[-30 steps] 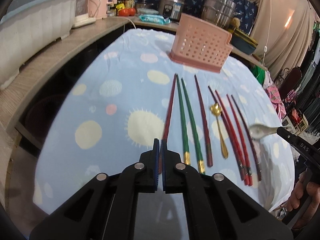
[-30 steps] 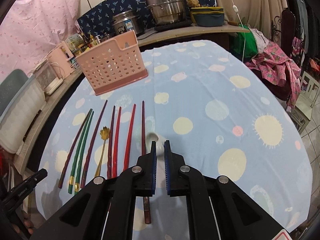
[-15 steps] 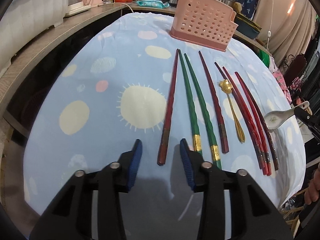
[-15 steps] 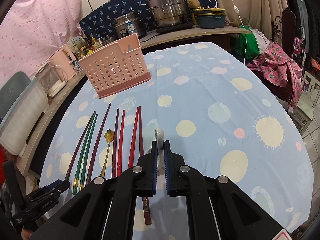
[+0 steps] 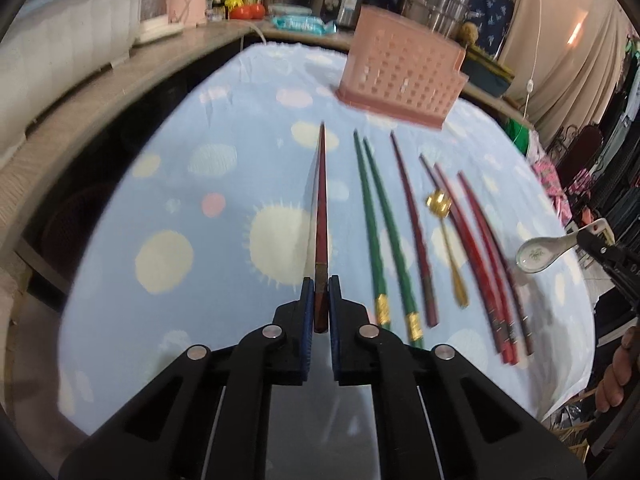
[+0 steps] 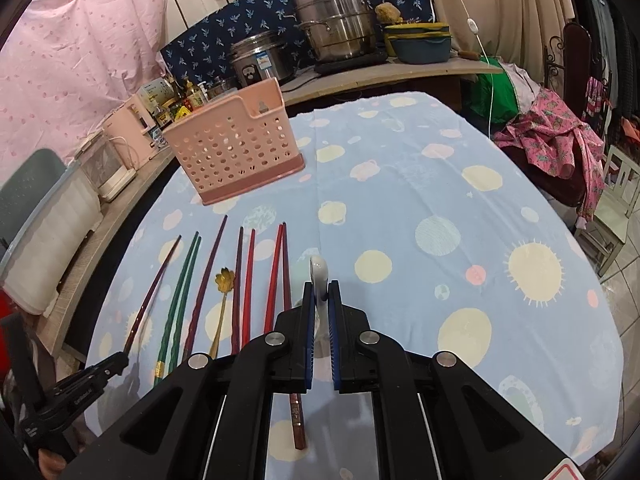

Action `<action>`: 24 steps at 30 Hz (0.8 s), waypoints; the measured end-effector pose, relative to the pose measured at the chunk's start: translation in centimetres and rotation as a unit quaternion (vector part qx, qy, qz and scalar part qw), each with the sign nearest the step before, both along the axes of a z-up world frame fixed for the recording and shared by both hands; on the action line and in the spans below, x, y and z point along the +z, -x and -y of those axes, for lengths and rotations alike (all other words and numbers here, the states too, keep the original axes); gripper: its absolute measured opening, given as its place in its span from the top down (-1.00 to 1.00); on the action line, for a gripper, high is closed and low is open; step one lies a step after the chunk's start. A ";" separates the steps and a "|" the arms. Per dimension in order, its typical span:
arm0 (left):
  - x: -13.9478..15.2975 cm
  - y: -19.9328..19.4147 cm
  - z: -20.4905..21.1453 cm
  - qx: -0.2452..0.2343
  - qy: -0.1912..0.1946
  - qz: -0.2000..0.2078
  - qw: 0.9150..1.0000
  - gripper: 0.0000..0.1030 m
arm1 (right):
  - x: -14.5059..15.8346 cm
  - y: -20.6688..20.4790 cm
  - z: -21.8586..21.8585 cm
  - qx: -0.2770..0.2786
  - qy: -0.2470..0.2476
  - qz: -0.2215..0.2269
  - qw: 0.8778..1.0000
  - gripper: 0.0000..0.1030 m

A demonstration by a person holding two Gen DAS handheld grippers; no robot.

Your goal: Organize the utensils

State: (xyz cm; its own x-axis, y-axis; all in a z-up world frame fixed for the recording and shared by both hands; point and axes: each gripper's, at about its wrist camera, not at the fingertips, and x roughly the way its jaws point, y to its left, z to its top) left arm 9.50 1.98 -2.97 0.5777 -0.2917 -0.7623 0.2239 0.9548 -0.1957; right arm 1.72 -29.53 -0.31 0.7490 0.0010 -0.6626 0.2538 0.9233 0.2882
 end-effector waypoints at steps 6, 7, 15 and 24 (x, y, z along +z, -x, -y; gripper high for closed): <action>5.7 -0.6 -0.6 0.002 0.024 0.057 0.998 0.87 | 3.1 -0.9 0.3 0.005 0.017 0.034 0.999 0.87; 7.0 -1.0 -0.7 0.002 0.029 0.070 0.997 0.87 | 3.7 -1.2 0.4 0.006 0.019 0.041 0.999 0.87; 15.0 -4.1 0.3 0.004 0.039 0.169 0.985 0.87 | 7.5 -5.3 1.8 0.016 0.027 0.082 0.996 0.87; 22.4 -9.0 3.1 -0.007 0.052 0.241 0.969 0.87 | 9.8 -11.6 3.0 0.028 0.019 0.098 0.995 0.87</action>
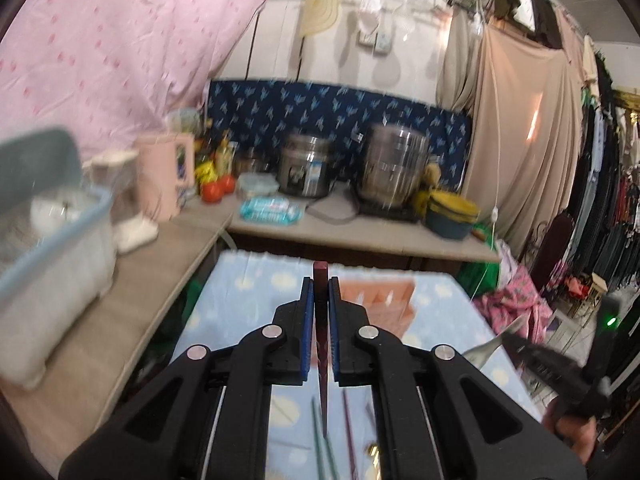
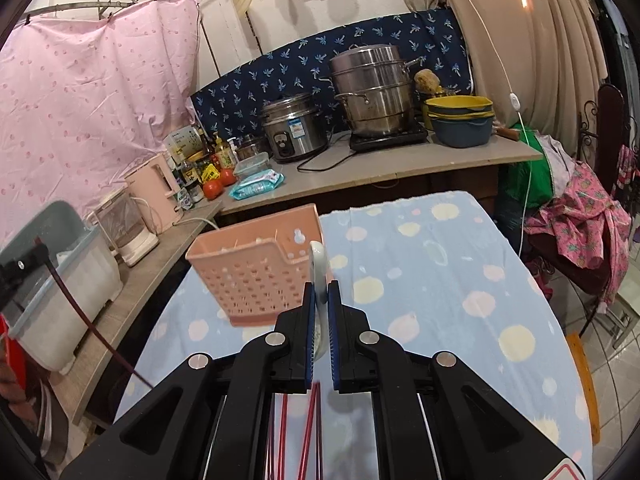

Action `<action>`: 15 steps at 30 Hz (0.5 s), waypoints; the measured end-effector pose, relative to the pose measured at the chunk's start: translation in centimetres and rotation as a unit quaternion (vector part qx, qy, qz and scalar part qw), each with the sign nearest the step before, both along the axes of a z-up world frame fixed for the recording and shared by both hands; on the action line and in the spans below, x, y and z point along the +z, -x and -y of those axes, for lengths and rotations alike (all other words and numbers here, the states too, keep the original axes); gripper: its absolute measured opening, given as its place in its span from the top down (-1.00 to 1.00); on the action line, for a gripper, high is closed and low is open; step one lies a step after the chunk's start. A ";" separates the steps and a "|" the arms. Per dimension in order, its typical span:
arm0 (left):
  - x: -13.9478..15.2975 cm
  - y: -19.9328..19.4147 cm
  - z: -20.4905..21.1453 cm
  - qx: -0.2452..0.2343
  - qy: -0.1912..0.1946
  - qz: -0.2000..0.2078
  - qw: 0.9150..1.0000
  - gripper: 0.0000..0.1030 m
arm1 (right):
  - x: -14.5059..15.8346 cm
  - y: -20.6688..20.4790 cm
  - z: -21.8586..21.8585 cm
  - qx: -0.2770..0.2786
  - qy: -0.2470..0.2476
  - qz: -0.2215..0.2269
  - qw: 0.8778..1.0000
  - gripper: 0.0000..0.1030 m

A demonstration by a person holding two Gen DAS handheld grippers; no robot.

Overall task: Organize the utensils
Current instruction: 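Carry the chopstick and spoon over the pink basket and open both grippers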

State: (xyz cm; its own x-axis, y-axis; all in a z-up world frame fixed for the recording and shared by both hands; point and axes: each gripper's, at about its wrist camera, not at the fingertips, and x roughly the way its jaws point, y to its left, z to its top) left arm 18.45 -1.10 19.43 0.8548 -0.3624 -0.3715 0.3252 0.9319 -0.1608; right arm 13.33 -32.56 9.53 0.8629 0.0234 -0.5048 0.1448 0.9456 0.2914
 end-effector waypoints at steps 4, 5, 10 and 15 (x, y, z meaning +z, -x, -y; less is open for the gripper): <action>4.2 -2.3 1.4 -0.002 0.018 0.046 0.999 0.87 | 1.5 -4.1 0.9 -0.002 -0.001 0.007 1.000 0.87; 5.0 -2.8 1.6 -0.001 0.021 0.057 0.998 0.87 | 1.7 -5.1 1.0 -0.001 0.000 0.008 1.000 0.87; 7.6 -6.5 3.6 0.003 0.025 0.096 0.995 0.87 | 2.4 -10.2 1.0 0.004 0.006 0.009 1.000 0.87; 5.4 -10.4 4.8 0.010 0.017 0.074 0.997 0.87 | 0.6 -13.8 0.8 0.003 -0.003 -0.008 1.000 0.87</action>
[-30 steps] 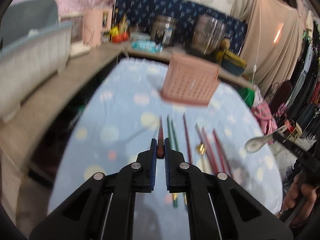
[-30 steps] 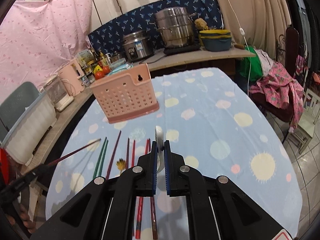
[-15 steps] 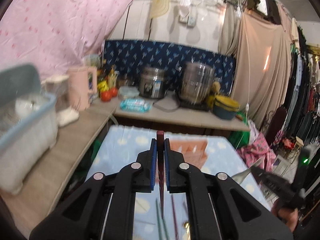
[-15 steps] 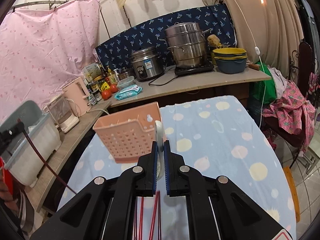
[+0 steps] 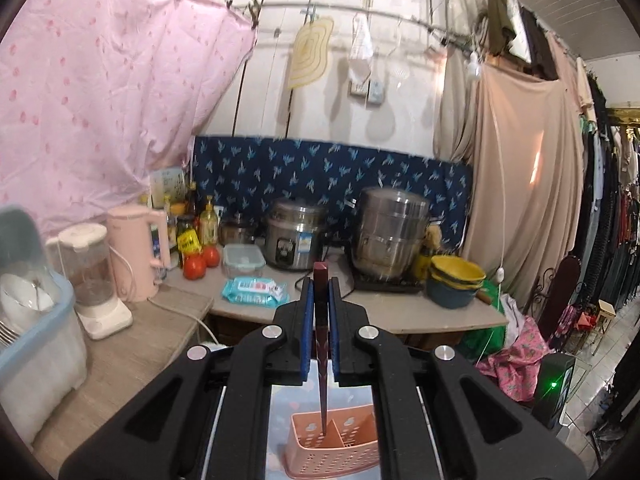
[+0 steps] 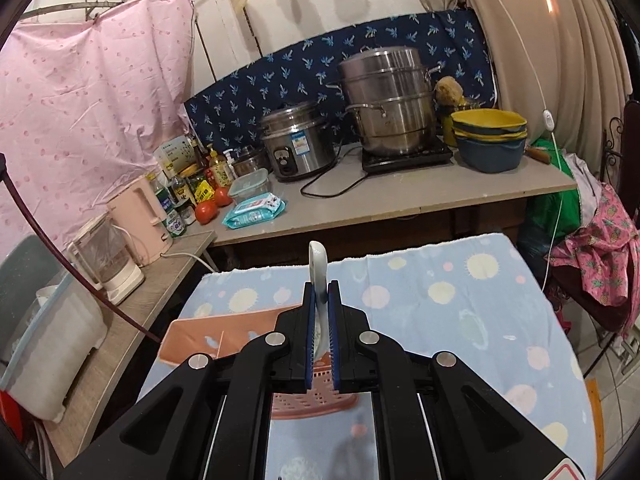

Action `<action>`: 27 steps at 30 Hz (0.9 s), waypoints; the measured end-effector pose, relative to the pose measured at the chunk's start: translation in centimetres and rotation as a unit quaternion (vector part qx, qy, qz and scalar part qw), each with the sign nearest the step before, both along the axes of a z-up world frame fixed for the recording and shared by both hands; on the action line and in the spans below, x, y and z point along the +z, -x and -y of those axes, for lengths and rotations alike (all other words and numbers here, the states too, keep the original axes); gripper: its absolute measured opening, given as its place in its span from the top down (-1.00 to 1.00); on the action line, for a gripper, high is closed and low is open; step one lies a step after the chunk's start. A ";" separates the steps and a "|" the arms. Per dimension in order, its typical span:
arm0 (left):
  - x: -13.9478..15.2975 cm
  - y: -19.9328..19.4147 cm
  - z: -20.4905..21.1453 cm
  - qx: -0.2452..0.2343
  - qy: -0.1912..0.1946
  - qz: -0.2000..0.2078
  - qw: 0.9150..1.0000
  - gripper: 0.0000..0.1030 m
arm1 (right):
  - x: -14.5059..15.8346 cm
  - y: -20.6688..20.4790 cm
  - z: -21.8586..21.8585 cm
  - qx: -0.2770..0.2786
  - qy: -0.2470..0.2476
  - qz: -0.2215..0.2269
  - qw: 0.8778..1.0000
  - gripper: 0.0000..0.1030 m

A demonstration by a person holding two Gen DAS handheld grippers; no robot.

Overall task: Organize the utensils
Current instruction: 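Carry the chopstick and spoon over the pink basket and open both grippers, then move both grippers back down to the utensils on the table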

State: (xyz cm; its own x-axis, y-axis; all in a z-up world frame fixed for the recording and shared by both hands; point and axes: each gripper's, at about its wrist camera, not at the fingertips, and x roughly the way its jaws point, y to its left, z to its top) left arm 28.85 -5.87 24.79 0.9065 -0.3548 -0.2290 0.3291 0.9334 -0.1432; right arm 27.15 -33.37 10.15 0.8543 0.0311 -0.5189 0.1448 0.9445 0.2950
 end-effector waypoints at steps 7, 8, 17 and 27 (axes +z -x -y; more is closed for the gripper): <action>-5.2 -3.4 0.5 0.008 -0.019 -0.049 0.999 0.87 | -2.9 -2.6 -0.6 0.008 0.002 -0.031 0.999 0.87; -5.7 -3.7 0.5 0.009 -0.020 -0.054 0.998 0.86 | -3.3 -2.8 -0.7 0.009 0.003 -0.035 0.999 0.87; -8.0 -3.9 -0.8 0.028 -0.014 -0.080 0.996 0.52 | -4.1 -2.3 -0.9 -0.006 0.014 -0.028 0.999 0.65; -9.8 0.5 -3.0 0.041 -0.017 -0.097 0.994 0.25 | -3.9 3.7 -1.7 -0.004 0.015 -0.020 1.000 0.53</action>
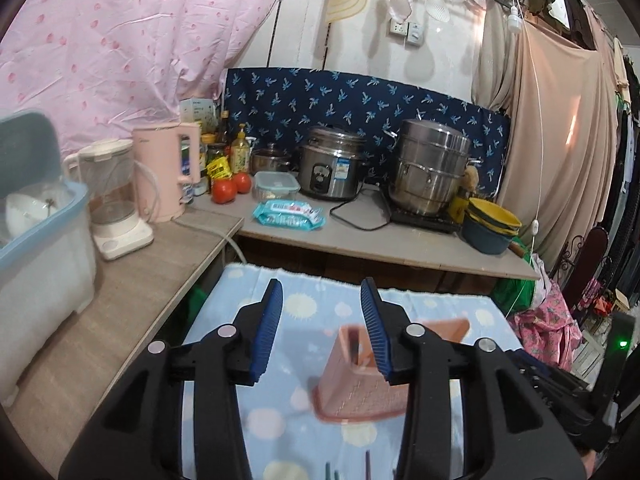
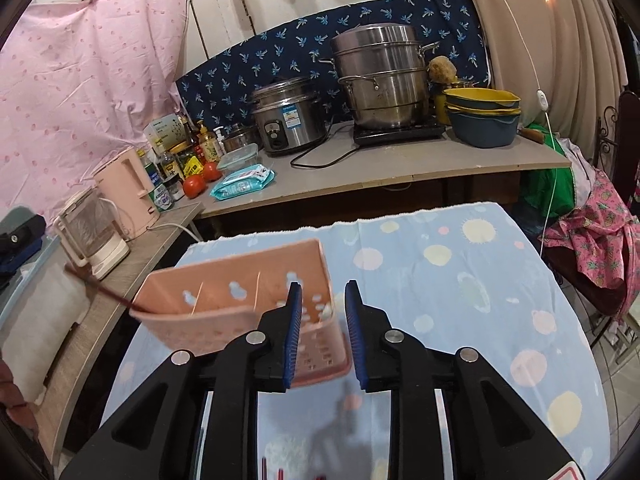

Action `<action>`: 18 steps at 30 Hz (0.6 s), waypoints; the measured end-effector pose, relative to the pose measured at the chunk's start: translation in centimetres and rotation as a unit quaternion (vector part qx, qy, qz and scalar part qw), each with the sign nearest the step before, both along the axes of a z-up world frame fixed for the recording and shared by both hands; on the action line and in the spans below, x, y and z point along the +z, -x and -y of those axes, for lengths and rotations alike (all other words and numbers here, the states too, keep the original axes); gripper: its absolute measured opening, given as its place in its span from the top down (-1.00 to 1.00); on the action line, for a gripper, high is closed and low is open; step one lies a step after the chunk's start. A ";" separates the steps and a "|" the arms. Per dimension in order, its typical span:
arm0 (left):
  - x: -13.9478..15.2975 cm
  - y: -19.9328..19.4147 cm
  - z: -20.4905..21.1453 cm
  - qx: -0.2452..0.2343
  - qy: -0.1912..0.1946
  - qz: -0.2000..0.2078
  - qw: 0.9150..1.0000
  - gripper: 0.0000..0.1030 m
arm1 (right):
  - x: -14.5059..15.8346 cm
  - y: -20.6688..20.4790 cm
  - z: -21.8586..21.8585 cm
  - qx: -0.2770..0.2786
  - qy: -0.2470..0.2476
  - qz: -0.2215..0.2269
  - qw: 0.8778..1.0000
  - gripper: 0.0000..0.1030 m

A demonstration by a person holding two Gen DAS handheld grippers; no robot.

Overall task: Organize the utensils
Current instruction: 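Move both grippers back down to the utensils on the table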

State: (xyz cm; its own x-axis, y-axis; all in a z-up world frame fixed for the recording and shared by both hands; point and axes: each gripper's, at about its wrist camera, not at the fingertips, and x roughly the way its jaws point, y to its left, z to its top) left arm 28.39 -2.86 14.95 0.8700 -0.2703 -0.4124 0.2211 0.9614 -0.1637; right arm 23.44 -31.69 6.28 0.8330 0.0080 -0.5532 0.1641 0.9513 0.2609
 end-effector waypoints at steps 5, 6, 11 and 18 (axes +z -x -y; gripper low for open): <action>-1.7 3.1 -1.7 0.001 0.007 -0.021 1.000 0.24 | -0.7 4.3 -0.8 0.004 -0.001 -0.009 1.000 0.52; -2.0 3.7 -1.9 0.003 0.005 -0.024 1.000 0.24 | -0.8 5.3 -1.0 0.004 0.000 -0.010 1.000 0.52; -5.1 7.8 -3.1 0.004 -0.004 -0.054 0.999 0.23 | -2.2 10.3 -1.7 0.001 -0.004 -0.026 1.000 0.49; -10.7 12.8 -3.6 -0.009 -0.002 -0.120 0.993 0.23 | -6.5 16.9 -2.6 -0.008 -0.024 -0.075 0.997 0.49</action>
